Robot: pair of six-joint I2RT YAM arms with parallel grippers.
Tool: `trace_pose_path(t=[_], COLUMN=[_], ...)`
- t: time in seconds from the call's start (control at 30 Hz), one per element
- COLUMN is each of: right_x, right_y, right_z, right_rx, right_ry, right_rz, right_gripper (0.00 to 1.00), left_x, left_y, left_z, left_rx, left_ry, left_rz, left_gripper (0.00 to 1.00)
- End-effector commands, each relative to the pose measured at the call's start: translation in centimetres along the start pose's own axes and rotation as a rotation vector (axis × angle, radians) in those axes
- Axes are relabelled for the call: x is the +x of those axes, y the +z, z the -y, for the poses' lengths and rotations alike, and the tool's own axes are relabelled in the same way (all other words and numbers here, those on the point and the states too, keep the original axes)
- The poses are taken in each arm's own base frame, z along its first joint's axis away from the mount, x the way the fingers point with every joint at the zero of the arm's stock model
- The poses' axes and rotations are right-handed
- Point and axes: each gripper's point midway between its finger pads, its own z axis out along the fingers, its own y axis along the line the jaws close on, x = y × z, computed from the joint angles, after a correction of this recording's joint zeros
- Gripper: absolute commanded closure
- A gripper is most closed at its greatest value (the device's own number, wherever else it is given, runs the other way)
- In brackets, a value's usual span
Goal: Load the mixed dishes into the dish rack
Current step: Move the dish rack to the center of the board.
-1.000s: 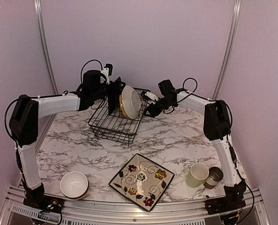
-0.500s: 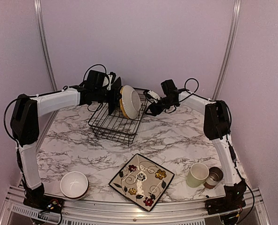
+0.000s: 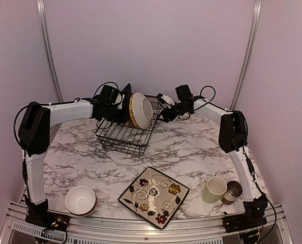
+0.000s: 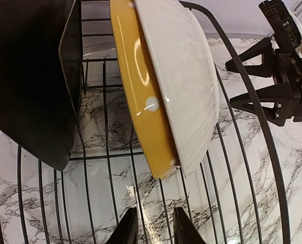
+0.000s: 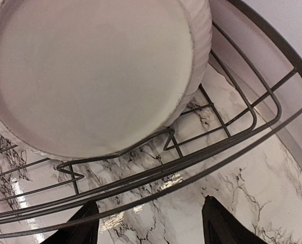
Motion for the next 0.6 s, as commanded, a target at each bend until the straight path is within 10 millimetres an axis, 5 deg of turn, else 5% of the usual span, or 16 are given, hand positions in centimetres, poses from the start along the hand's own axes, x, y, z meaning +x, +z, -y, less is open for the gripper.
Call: trace_pose_path(t=[0.0, 0.27, 0.57], right_x=[-2.7, -2.5, -2.8], right_y=[0.8, 0.1, 0.3], right_z=[0.5, -0.5, -1.5], right_rx=[0.028, 0.0, -0.03], right_ry=[-0.021, -0.016, -0.004], right_rz=[0.096, 0.086, 0.093], right_gripper=[0.32, 0.33, 0.32], left_x=[2.9, 8.8, 12.1], left_y=[-1.1, -4.7, -6.1], left_z=[0.5, 3.5, 9.0], left_rx=[-0.025, -0.01, 0.094], left_ry=[0.018, 0.099, 0.185], left_rz=[-0.07, -0.227, -0.308], left_gripper=[0.75, 0.74, 0.77])
